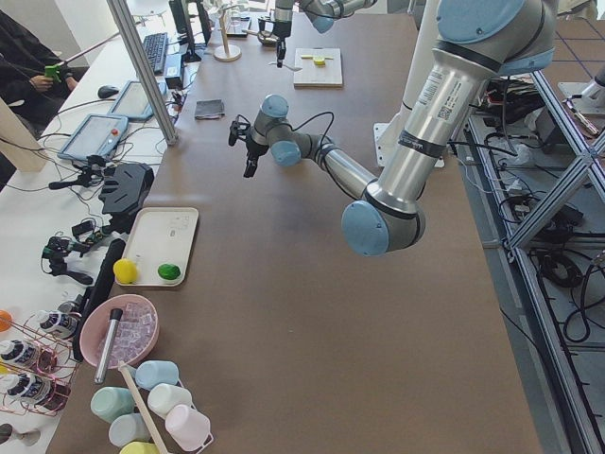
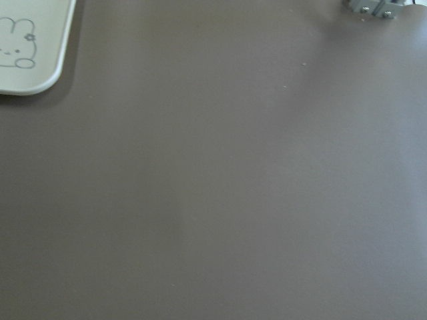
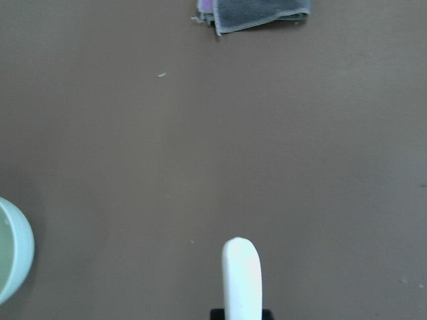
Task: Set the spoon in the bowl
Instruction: 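Carry the white spoon over the bowl with the right gripper while the left withdraws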
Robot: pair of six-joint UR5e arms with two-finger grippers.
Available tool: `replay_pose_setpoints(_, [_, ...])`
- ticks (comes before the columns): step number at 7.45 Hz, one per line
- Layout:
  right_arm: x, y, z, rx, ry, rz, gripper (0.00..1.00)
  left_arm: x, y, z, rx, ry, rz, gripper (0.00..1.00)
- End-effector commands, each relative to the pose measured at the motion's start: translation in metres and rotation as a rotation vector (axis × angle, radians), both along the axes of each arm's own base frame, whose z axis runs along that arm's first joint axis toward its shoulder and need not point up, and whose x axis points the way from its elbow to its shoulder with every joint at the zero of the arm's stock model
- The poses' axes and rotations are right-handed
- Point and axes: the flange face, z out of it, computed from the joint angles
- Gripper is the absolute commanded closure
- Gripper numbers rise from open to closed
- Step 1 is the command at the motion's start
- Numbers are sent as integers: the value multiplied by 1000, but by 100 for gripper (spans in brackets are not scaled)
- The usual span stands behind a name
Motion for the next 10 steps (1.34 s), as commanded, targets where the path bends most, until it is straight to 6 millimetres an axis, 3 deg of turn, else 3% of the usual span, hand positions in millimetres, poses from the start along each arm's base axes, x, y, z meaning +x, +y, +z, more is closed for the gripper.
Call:
replay_pose_setpoints(1, [-75,4,-77,-69,30,83,100,-59,-10,56,-13,-50,88,2])
replay_pose_setpoints(3, [-138,15,-119,-113,36,165,100,-83,-6,84,-54,-47,104,2])
replay_pose_setpoints(4, [-165,11,-136,-116,39,175,100,-95,0,101,-39,-77,122,2])
replay_pose_setpoints(6, [-201,0,-156,-117,30,239,100,-116,14,129,-6,-131,166,2])
replay_pose_setpoints(8, [-241,-16,-142,-90,33,278,100,-115,14,131,-9,-133,168,2])
replay_pose_setpoints(10, [-256,-9,-134,-87,42,269,100,-115,13,133,-11,-139,163,2])
